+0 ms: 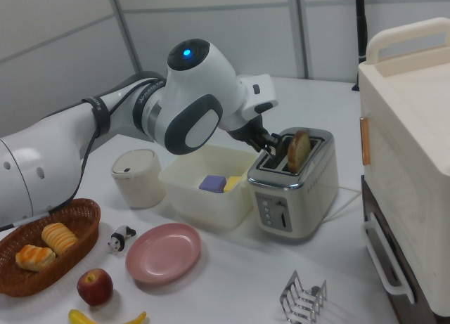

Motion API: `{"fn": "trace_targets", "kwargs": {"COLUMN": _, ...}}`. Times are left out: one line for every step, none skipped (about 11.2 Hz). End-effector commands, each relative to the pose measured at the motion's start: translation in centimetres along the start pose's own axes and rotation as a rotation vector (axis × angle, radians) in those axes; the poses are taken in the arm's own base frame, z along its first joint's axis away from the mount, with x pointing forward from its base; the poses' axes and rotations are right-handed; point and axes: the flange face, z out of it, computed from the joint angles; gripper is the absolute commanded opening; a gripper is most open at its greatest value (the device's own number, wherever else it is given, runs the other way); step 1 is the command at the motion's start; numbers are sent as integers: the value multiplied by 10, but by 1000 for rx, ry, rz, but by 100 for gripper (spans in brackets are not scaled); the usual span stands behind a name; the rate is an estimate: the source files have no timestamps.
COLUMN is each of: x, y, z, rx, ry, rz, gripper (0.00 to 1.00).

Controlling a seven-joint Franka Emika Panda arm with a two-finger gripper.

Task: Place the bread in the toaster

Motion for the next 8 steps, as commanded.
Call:
{"fn": "trace_targets", "kwargs": {"x": -2, "y": 2, "z": -15, "rx": 25, "ry": -6, "rz": 1, "gripper": 43}}
{"fn": "trace_targets", "kwargs": {"x": -1, "y": 3, "z": -19, "rx": 25, "ry": -3, "rz": 2, "gripper": 47}}
{"fn": "trace_targets", "kwargs": {"x": 1, "y": 2, "z": -30, "rx": 15, "ry": 8, "rz": -10, "gripper": 55}}
{"fn": "trace_targets", "kwargs": {"x": 0, "y": 7, "z": -44, "rx": 8, "ry": 12, "rz": -10, "gripper": 73}}
{"fn": "trace_targets", "kwargs": {"x": -5, "y": 18, "z": -49, "rx": -7, "ry": -27, "rz": -9, "gripper": 99}}
{"fn": "trace_targets", "kwargs": {"x": -9, "y": 25, "z": -56, "rx": -25, "ry": -72, "rz": -43, "gripper": 100}}
{"fn": "trace_targets", "kwargs": {"x": -19, "y": 30, "z": -64, "rx": -27, "ry": -147, "rz": -94, "gripper": 100}}
{"fn": "trace_targets", "kwargs": {"x": -27, "y": 42, "z": -78, "rx": -31, "ry": -216, "rz": -109, "gripper": 100}}
